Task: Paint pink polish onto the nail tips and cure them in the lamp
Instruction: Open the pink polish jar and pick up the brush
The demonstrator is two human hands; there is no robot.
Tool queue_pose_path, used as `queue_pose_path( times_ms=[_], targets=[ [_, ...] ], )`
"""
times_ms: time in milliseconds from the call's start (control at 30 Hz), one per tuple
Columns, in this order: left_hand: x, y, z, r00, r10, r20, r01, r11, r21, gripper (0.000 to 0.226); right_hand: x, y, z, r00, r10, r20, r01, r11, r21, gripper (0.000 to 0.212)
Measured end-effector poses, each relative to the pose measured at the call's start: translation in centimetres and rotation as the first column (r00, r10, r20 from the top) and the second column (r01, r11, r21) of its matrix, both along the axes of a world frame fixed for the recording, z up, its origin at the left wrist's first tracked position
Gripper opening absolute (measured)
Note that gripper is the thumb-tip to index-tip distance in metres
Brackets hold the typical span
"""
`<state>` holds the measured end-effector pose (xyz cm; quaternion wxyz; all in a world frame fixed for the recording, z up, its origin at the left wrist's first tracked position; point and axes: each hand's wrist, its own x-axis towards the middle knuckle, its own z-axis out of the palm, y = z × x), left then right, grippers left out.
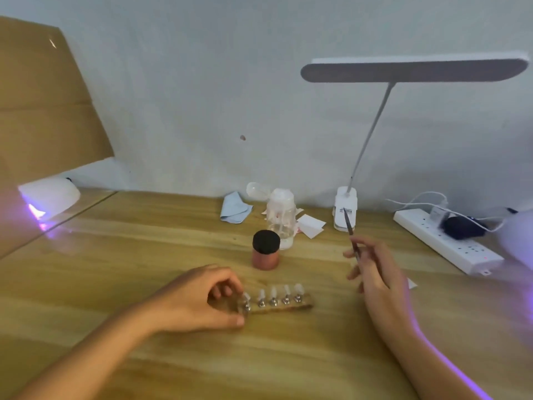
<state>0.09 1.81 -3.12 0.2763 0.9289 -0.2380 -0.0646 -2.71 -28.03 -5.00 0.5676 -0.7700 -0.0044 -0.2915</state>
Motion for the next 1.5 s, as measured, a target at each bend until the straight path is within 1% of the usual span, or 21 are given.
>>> queue_pose_path(
  times_ms=[67,100,167,300,433,467,567,633,700,767,833,900,1000,1100,1167,1233,1300,1333,1400,1433,1500],
  targets=[
    [0.1,-0.6,-0.6,0.999,0.047,-0.019,-0.049,0.990,-0.130,0.023,-0.3,0.3,0.6,1.000,0.016,0.016,-0.016,0.999,0.028,0.039],
    [0.3,-1.3,-0.8,0.998,0.053,-0.016,-0.054,0.987,-0.153,0.019,-0.3,0.4,0.8,1.000,0.025,0.015,-0.026,0.999,0.036,0.042],
    [1.0,-3.1,-1.0,0.999,0.043,-0.005,-0.043,0.987,-0.156,0.017,-0.3,0.3,1.3,1.000,0.022,0.011,-0.023,0.997,0.074,0.044],
    [2.5,-6.1,-0.7,0.997,0.064,0.036,-0.059,0.991,-0.123,0.016,0.3,0.4,2.1,1.000,0.022,-0.020,-0.018,0.978,0.208,0.040],
    [2.6,-7.6,-2.2,0.963,0.175,0.204,-0.157,0.982,-0.101,0.014,-0.1,-0.8,1.6,0.992,0.117,-0.053,-0.092,0.935,0.341,0.040],
    [2.5,-7.7,-2.5,0.952,0.184,0.246,-0.163,0.981,-0.102,0.018,-0.1,-1.3,1.4,0.986,0.157,-0.058,-0.123,0.915,0.385,0.041],
    [1.9,-7.8,-2.8,0.940,0.126,0.317,-0.092,0.989,-0.120,0.032,0.0,-2.8,1.0,0.944,0.325,-0.058,-0.247,0.809,0.533,0.042],
    [0.9,-8.3,-2.9,0.935,0.051,0.350,-0.015,0.994,-0.106,0.039,0.2,-3.1,1.0,0.919,0.391,-0.041,-0.293,0.750,0.593,0.040],
    [-0.3,-9.3,-3.1,0.932,-0.018,0.361,0.052,0.995,-0.082,0.046,0.2,-3.4,0.9,0.923,0.383,-0.033,-0.279,0.727,0.627,0.038],
    [-1.1,-10.0,-3.2,0.928,-0.078,0.365,0.102,0.994,-0.046,0.050,0.1,-3.6,1.0,0.942,0.334,-0.019,-0.231,0.692,0.684,0.035],
    [-1.4,-10.2,-3.1,0.918,-0.127,0.375,0.143,0.990,-0.014,0.048,0.1,-3.8,0.9,0.962,0.272,-0.022,-0.169,0.658,0.734,0.021],
    [-1.4,-10.1,-2.9,0.914,-0.124,0.386,0.147,0.989,-0.030,0.046,0.0,-3.9,0.9,0.978,0.208,-0.029,-0.118,0.661,0.741,0.011],
    [-1.3,-9.9,-2.8,0.935,-0.038,0.352,0.083,0.990,-0.113,0.050,0.0,-3.9,0.7,0.994,0.103,-0.033,-0.048,0.694,0.719,0.020],
    [-1.2,-10.0,-2.7,0.950,0.021,0.311,0.009,0.995,-0.094,0.059,-0.2,-3.8,0.9,0.999,0.039,-0.035,-0.002,0.707,0.708,0.028],
    [-1.3,-10.4,-2.7,0.952,0.035,0.303,-0.005,0.995,-0.100,0.054,-0.1,-3.9,0.9,0.999,0.017,-0.044,0.019,0.710,0.704,0.024],
    [-1.3,-10.8,-2.6,0.954,0.052,0.295,-0.018,0.993,-0.117,0.040,0.0,-3.8,0.9,0.999,0.010,-0.048,0.025,0.730,0.683,0.014],
    [-0.8,-10.6,-2.6,0.944,0.092,0.317,-0.059,0.992,-0.114,0.030,0.0,-3.7,0.8,0.998,0.039,-0.044,0.000,0.757,0.654,0.004],
    [-0.5,-10.3,-2.6,0.938,0.120,0.325,-0.086,0.990,-0.116,0.028,0.0,-3.6,0.8,0.997,0.071,-0.042,-0.028,0.766,0.642,0.006],
    [0.1,-9.7,-2.6,0.937,0.167,0.306,-0.131,0.982,-0.136,0.032,-0.1,-3.4,0.8,0.989,0.137,-0.050,-0.081,0.804,0.590,0.018],
    [0.3,-9.6,-2.6,0.939,0.178,0.293,-0.140,0.979,-0.145,0.034,-0.2,-3.2,0.9,0.987,0.146,-0.060,-0.088,0.826,0.557,0.020],
    [0.3,-9.6,-2.7,0.944,0.169,0.283,-0.130,0.980,-0.154,0.031,-0.1,-2.9,0.9,0.989,0.135,-0.067,-0.082,0.856,0.511,0.013]
  ],
)
